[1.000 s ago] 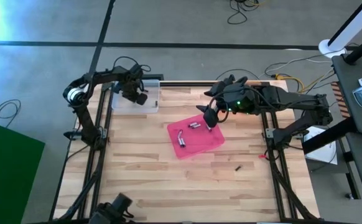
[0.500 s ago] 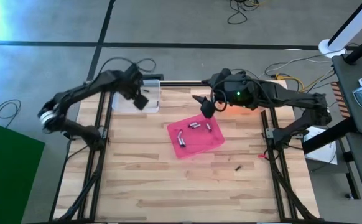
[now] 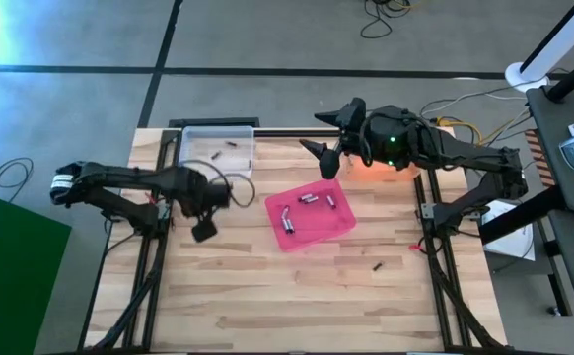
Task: Sort batteries
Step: Put the black battery into the transparent bin
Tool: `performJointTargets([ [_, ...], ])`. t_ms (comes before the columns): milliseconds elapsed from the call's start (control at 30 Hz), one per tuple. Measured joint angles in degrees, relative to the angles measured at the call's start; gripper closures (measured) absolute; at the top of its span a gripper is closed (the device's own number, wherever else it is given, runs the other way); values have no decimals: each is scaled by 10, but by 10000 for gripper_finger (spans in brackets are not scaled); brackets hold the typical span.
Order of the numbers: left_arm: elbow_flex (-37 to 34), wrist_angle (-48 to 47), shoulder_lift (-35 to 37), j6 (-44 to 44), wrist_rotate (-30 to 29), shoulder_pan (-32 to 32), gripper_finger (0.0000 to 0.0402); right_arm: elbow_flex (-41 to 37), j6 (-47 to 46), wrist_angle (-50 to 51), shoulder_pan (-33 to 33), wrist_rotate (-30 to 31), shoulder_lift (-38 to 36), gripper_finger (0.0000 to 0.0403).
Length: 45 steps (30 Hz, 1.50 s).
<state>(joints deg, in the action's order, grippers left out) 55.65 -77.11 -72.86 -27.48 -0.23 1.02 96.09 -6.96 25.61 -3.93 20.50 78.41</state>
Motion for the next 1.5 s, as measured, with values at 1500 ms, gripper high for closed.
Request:
performJointTargets([
  [1500,-122,-20,-345,208,31,48,70,58,0,127,12,-15,1,44],
])
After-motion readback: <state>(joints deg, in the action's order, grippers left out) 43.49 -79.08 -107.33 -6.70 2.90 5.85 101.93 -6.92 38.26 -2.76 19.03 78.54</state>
